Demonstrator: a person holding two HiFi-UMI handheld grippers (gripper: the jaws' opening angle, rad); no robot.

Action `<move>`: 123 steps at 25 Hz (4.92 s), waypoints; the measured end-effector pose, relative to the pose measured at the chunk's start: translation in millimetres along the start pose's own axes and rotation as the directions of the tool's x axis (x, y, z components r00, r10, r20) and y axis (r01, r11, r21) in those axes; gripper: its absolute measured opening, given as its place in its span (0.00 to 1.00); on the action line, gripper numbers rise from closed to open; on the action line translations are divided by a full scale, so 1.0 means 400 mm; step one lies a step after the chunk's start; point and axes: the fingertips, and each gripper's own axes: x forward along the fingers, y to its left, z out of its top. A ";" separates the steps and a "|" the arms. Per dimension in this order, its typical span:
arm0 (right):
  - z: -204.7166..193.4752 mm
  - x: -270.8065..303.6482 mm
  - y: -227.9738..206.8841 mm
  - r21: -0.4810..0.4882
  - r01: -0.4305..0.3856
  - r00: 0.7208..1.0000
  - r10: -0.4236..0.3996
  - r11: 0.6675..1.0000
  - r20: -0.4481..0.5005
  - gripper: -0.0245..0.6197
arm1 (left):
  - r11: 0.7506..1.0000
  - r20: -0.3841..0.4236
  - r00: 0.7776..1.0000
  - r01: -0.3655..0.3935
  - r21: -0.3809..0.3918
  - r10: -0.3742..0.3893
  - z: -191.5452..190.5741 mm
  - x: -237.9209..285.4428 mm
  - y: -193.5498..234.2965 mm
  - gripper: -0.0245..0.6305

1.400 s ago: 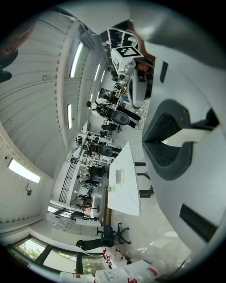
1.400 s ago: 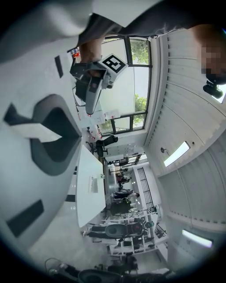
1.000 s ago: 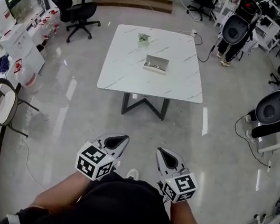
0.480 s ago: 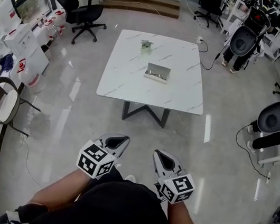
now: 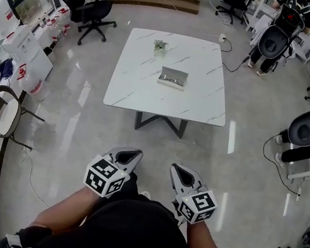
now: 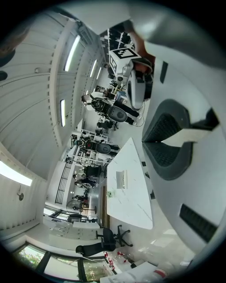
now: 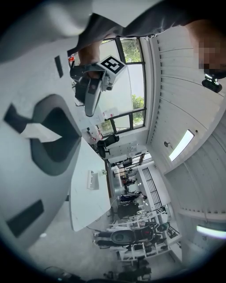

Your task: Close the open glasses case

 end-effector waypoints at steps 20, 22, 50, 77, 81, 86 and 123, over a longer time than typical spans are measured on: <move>0.017 0.131 -0.146 0.057 0.059 0.997 -0.056 0.997 -0.052 0.04 | 0.999 -0.010 0.999 0.043 -0.031 -0.043 0.068 0.155 0.134 0.04; 0.037 0.168 -0.165 0.046 0.059 0.997 -0.056 0.997 -0.058 0.04 | 0.999 -0.011 0.999 0.043 -0.032 -0.043 0.085 0.174 0.169 0.04; 0.361 0.652 -0.475 0.064 0.202 0.979 -0.199 0.977 -0.046 0.04 | 0.974 -0.054 0.979 0.199 0.105 -0.194 0.425 0.479 0.662 0.04; 0.311 0.760 -0.779 -0.012 0.053 0.980 -0.055 0.998 -0.189 0.04 | 0.998 -0.187 0.981 -0.054 -0.025 0.048 0.277 0.802 0.710 0.04; 0.275 0.779 -0.800 -0.006 0.012 0.976 -0.013 1.000 -0.219 0.04 | 0.992 -0.211 0.971 -0.122 -0.014 0.116 0.224 0.879 0.740 0.04; 0.232 0.786 -0.830 0.008 -0.017 0.965 0.018 1.000 -0.260 0.04 | 0.983 -0.252 0.951 -0.181 0.010 0.178 0.179 0.954 0.758 0.04; 0.182 0.911 -1.005 -0.004 0.055 0.950 -0.053 0.998 -0.309 0.04 | 0.953 -0.289 0.920 -0.205 0.225 0.266 0.131 1.035 0.794 0.05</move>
